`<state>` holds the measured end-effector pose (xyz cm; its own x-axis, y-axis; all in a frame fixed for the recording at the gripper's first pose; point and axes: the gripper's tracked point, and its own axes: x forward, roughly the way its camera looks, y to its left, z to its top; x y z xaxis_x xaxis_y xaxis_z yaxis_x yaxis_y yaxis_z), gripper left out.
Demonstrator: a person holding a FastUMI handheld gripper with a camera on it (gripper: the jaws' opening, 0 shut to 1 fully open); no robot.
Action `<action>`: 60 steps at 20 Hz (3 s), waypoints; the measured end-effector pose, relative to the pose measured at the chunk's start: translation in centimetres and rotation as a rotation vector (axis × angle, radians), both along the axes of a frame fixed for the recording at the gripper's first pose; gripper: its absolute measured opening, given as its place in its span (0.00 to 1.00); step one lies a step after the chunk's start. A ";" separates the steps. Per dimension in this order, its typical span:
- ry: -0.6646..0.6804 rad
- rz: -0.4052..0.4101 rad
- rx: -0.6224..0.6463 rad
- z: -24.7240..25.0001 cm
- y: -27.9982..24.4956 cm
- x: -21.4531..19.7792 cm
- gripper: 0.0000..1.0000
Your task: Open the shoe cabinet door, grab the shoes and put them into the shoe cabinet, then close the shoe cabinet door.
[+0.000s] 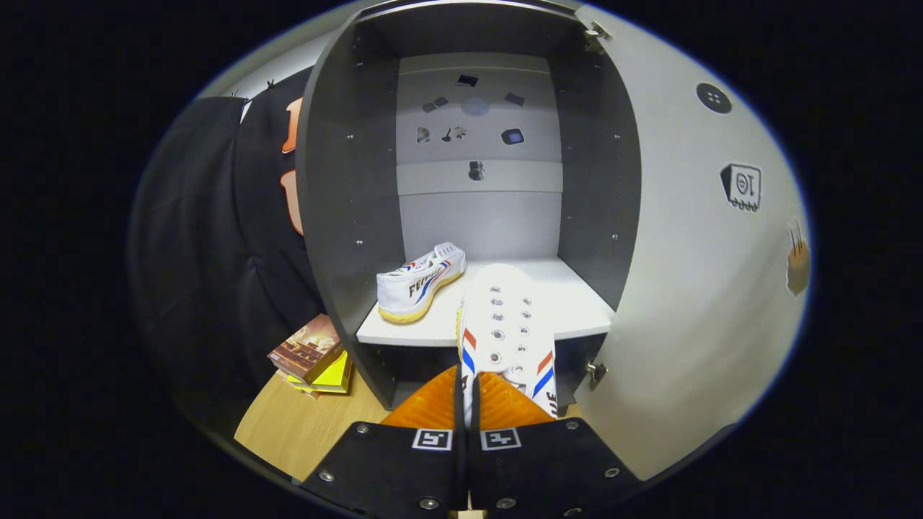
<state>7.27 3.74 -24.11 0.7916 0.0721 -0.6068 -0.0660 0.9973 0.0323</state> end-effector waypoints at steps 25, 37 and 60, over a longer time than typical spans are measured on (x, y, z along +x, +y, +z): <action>0.186 -0.015 -0.194 -7.7 -1.4 18.8 0.00; 0.160 -0.006 -0.252 -6.6 -1.5 18.1 0.35; -0.303 0.088 0.053 18.9 -6.4 -7.5 0.89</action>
<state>-0.25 -2.65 -5.24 0.9250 0.1732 -0.3381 -0.1661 0.9848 0.0500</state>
